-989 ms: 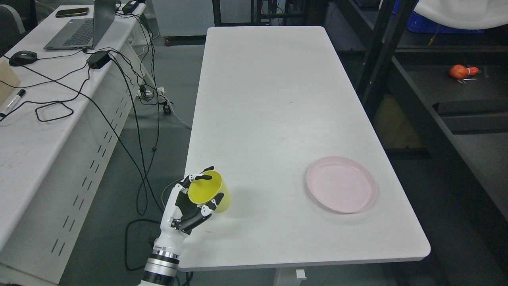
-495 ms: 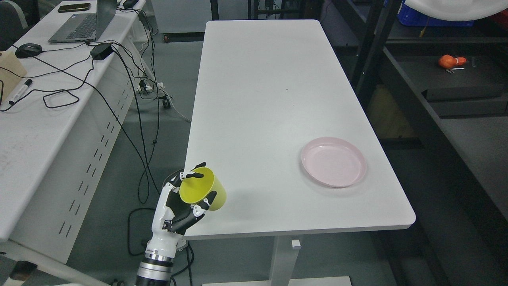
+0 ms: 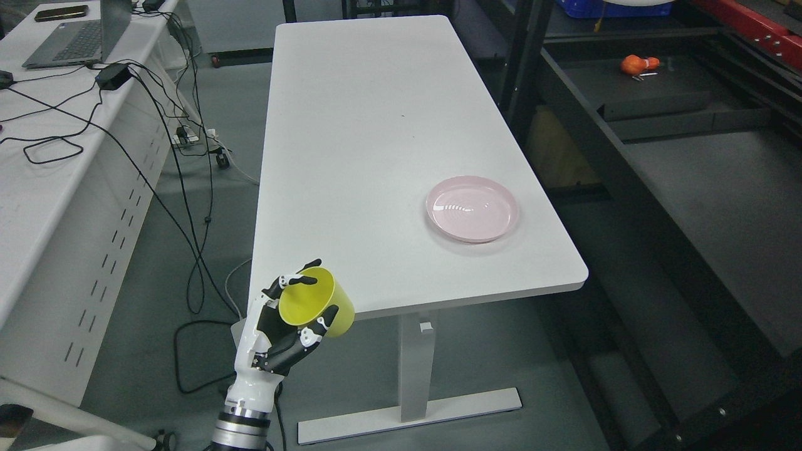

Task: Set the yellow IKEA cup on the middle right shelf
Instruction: 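Turn toward the black shelves, raising the cup in the left hand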

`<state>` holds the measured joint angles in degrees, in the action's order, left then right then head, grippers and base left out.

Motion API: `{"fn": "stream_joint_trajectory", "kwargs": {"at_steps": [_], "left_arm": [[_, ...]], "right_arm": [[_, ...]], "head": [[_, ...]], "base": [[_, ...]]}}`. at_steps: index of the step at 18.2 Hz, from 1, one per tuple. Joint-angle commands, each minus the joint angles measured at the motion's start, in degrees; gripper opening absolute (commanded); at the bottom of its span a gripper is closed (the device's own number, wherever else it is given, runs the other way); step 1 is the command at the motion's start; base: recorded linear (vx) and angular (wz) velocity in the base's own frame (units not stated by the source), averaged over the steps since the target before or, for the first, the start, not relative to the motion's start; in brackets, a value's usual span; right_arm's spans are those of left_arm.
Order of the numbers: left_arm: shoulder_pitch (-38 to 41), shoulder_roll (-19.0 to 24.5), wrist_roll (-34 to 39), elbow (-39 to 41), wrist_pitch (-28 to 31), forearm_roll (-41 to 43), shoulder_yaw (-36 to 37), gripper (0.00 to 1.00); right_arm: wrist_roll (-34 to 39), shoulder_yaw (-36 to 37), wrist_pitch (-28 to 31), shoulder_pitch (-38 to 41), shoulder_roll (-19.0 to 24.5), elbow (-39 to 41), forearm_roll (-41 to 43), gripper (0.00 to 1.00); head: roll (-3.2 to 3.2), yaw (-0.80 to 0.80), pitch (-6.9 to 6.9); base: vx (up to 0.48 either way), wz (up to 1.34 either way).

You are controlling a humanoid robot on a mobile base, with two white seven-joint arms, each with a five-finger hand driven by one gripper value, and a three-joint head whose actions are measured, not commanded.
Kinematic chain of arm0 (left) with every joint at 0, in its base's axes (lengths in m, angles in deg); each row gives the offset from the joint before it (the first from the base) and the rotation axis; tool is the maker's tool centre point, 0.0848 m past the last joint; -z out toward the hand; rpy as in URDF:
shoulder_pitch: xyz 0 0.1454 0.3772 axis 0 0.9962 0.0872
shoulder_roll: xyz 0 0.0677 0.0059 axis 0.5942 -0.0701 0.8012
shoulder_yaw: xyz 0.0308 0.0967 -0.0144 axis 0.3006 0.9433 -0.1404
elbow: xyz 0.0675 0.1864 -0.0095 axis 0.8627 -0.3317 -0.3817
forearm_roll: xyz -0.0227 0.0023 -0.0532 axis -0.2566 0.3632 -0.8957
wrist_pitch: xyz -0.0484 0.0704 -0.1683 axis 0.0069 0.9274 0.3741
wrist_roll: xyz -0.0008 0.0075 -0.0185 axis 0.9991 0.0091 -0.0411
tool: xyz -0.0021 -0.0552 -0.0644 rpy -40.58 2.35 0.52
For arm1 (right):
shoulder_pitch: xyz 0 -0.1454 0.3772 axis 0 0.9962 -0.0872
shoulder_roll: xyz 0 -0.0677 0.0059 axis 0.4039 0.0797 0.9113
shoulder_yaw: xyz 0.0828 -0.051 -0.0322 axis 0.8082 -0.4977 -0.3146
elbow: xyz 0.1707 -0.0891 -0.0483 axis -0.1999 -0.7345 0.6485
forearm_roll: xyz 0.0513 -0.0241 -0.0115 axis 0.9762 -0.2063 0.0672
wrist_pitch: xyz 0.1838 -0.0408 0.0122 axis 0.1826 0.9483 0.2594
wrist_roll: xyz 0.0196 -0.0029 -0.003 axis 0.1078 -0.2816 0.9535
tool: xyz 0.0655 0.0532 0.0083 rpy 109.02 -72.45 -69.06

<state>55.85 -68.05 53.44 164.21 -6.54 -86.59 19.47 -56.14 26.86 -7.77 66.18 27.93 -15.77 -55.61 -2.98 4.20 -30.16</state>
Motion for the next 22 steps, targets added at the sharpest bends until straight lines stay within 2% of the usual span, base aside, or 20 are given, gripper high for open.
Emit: {"fn": "stream_joint_trajectory", "kwargs": {"at_steps": [1, 15, 19, 22], "left_arm": [[0.86, 1.0, 0.16, 1.28, 0.4, -0.05, -0.1, 0.01], [2.26, 1.0, 0.16, 1.45, -1.0, -0.05, 2.44, 0.02], [2.44, 1.32, 0.25, 1.54, -5.83, -0.05, 9.46, 0.02], [0.08, 1.0, 0.25, 1.54, -6.01, 0.04, 14.03, 0.02]], "right_arm": [[-0.19, -0.97, 0.0, 0.79, -1.0, 0.0, 1.41, 0.99], [-0.19, -0.97, 0.0, 0.79, -1.0, 0.0, 1.41, 0.99], [-0.19, -0.97, 0.0, 0.79, -1.0, 0.0, 1.41, 0.99], [-0.19, -0.97, 0.0, 0.79, -1.0, 0.0, 1.41, 0.99]], "head": [[0.0, 0.0, 0.0], [0.0, 0.0, 0.0], [0.0, 0.0, 0.0], [0.0, 0.0, 0.0]], "base": [[-0.184, -0.38], [-0.21, -0.52], [-0.206, -0.93], [-0.149, -1.09]]}}
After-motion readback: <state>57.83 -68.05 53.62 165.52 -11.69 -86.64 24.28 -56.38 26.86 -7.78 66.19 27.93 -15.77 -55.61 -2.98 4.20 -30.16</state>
